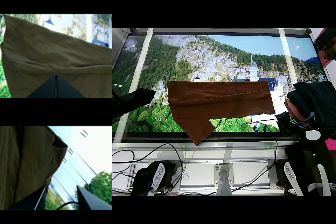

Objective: Fold the clothes and pants, and hang the long-sleeved shirts on hangers.

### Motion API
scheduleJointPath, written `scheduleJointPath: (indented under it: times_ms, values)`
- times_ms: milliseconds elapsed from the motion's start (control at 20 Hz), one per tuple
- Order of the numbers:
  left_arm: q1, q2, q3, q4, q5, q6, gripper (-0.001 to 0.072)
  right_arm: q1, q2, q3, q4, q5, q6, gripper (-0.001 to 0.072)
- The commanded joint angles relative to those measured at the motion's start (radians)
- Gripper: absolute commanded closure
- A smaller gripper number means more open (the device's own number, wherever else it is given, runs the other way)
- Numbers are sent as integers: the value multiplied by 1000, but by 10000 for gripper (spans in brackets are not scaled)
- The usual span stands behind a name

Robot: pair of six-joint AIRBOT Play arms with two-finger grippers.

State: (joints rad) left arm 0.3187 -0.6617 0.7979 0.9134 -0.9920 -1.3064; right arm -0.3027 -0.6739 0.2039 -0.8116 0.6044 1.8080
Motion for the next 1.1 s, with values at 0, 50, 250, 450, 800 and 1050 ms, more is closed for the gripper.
scheduleJointPath:
  times_ms: [0, 50, 250, 450, 800, 1050]
  values:
    - [1, 3, -6, -17, 5, -3, 685, 59, -81, -11, 82, -127, 22, 294]
    - [1, 3, -6, -17, 6, -3, 685, 77, -132, -8, 119, -140, 21, 267]
    - [1, 3, -6, -17, 6, -3, 685, 142, -298, 45, 183, -190, 8, 268]
    - [1, 3, -6, -16, 6, -3, 685, 162, -389, 137, 188, -269, 6, 267]
    - [1, 3, -6, -9, 5, -3, 685, 162, -505, 216, 235, -255, 9, 429]
    - [1, 1, -46, -9, 6, -43, 685, 163, -505, 216, 232, -227, 9, 694]
